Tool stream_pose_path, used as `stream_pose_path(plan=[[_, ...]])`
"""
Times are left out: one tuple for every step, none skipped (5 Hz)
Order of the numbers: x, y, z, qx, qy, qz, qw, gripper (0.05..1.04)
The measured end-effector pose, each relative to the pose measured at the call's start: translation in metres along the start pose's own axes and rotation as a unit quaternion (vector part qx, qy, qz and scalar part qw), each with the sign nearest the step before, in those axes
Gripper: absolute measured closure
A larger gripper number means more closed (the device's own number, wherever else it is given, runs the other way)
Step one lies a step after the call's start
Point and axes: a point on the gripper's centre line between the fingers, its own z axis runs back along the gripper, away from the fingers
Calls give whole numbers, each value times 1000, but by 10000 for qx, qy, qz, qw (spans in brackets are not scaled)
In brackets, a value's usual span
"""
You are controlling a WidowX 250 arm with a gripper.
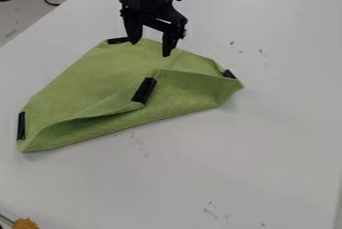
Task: Unfold the cloth from left to right
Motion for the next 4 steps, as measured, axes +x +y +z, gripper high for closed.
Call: stream_pose_path(plan=[[-7, -3, -13, -33, 188, 17, 9998, 83], [-25, -8, -27, -70, 366, 148, 9992, 83], [-37, -14, -32, -111, 461, 343, 9983, 83], [-44, -21, -28, -132, 437, 456, 9979, 83]])
